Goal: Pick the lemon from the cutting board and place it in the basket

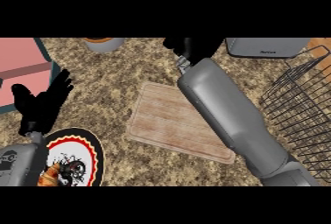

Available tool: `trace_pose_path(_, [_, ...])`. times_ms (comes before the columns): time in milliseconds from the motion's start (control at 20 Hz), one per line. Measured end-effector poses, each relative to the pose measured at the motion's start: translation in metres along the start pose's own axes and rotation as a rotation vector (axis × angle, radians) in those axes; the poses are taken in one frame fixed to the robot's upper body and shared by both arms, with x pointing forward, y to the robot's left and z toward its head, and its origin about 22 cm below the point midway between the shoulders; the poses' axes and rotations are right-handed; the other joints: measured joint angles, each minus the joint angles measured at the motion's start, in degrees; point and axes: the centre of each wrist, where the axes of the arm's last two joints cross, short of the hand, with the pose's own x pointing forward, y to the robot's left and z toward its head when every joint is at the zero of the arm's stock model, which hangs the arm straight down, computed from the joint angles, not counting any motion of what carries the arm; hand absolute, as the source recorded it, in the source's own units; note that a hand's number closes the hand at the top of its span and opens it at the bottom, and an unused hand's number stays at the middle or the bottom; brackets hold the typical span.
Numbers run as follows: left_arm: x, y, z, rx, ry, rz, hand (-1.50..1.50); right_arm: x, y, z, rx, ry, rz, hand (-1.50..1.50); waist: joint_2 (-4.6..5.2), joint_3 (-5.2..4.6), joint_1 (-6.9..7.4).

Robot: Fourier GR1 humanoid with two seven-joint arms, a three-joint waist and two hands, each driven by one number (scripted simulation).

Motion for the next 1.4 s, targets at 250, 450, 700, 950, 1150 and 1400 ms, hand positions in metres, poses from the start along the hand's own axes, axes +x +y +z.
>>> trace_pose_path(250, [-0.004,0.005,0.005,0.008,0.008,0.001,0.0,0.017,-0.014,-0.026,-0.093,0.025,0.01,1.5,-0.08,0.05,-0.87])
trace_pose_path(450, [0.001,0.008,0.004,0.022,0.006,0.005,0.0,0.016,-0.019,-0.048,-0.146,0.059,0.044,1.5,-0.06,0.06,-1.41])
trace_pose_path(700, [-0.002,0.008,0.006,0.033,0.012,0.002,0.0,-0.002,-0.026,-0.082,-0.221,0.117,0.131,1.5,-0.13,0.07,-2.03])
trace_pose_path(950, [-0.003,0.012,0.008,0.045,0.015,0.006,0.0,-0.028,-0.037,-0.105,-0.261,0.178,0.169,1.5,-0.33,0.11,-2.82])
trace_pose_path(1150, [-0.006,0.007,0.013,0.046,0.023,0.007,0.0,-0.06,-0.039,-0.111,-0.265,0.217,0.199,1.5,-0.42,0.14,-2.99])
trace_pose_path(1400, [-0.008,0.009,0.016,0.04,0.02,0.01,0.0,-0.105,-0.047,-0.11,-0.272,0.26,0.222,1.5,-0.34,0.15,-3.0])
